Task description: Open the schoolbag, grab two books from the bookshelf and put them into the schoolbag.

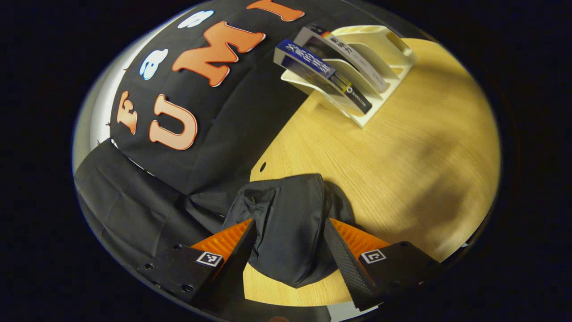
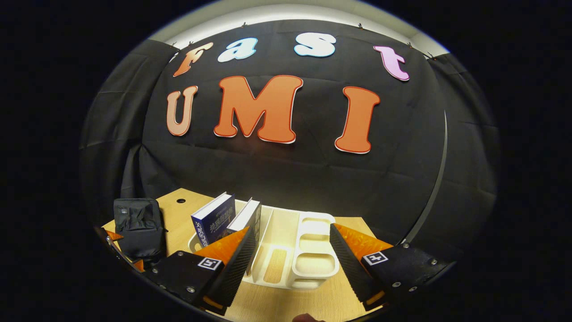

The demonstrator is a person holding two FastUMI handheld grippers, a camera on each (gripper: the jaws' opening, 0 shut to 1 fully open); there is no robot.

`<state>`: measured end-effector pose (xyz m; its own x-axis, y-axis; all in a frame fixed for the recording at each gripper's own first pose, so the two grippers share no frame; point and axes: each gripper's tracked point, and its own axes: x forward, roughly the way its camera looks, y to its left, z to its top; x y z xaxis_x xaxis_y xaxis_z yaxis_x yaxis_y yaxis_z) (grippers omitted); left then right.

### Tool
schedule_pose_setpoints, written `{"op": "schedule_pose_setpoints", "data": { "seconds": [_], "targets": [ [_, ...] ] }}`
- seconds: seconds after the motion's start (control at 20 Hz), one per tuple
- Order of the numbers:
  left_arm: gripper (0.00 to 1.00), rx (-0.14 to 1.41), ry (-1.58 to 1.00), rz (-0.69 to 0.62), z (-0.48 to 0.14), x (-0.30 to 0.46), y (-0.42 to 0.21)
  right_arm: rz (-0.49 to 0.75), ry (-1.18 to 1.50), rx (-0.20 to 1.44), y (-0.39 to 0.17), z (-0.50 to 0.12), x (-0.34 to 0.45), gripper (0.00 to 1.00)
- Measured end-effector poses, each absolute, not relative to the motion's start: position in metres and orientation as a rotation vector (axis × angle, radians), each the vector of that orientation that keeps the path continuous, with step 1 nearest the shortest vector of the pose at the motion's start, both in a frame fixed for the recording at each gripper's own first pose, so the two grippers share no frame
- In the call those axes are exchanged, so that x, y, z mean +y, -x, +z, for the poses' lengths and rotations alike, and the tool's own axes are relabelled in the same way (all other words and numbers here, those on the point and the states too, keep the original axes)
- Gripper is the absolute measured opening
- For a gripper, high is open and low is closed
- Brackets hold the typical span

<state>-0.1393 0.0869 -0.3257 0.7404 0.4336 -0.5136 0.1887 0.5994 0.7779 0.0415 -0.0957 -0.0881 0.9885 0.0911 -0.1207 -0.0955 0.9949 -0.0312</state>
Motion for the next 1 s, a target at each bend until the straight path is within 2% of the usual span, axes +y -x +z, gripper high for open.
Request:
{"op": "schedule_pose_setpoints", "data": {
  "seconds": [0.35, 0.5, 0.6, 0.65, 0.7, 0.75, 0.8, 0.85, 0.9, 0.95, 1.0],
  "targets": [
    [0.95, 0.789, -1.068, 0.313, -0.338, 0.119, 0.137, 0.115, 0.048, 0.103, -0.039, -0.086, -0.107, 0.98],
    [0.93, 0.826, -1.047, 0.328, -0.344, 0.127, 0.123, 0.121, 0.060, 0.094, -0.039, -0.084, -0.115, 0.98],
    [0.82, 0.835, -1.025, 0.324, -0.340, 0.131, 0.113, 0.123, 0.060, 0.087, -0.039, -0.081, -0.120, 0.98],
    [0.60, 0.835, -1.031, 0.319, -0.335, 0.130, 0.110, 0.122, 0.058, 0.082, -0.038, -0.081, -0.124, 0.98],
    [0.66, 0.834, -1.035, 0.306, -0.330, 0.131, 0.104, 0.121, 0.055, 0.078, -0.038, -0.080, -0.129, 0.98],
    [0.52, 0.840, -1.036, 0.291, -0.322, 0.131, 0.103, 0.118, 0.051, 0.075, -0.039, -0.078, -0.131, 0.98],
    [0.45, 0.848, -1.038, 0.275, -0.318, 0.132, 0.099, 0.116, 0.048, 0.074, -0.039, -0.078, -0.135, 0.98],
    [0.33, 0.857, -1.035, 0.260, -0.310, 0.135, 0.099, 0.112, 0.046, 0.072, -0.038, -0.078, -0.138, 0.98],
    [0.27, 0.872, -1.021, 0.244, -0.305, 0.136, 0.097, 0.112, 0.044, 0.071, -0.038, -0.077, -0.142, 0.98],
    [0.14, 0.883, -1.009, 0.229, -0.298, 0.139, 0.095, 0.115, 0.044, 0.069, -0.037, -0.075, -0.144, 0.98],
    [0.10, 0.899, -1.000, 0.211, -0.292, 0.140, 0.092, 0.117, 0.048, 0.070, -0.038, -0.074, -0.145, 0.98]
  ]
}}
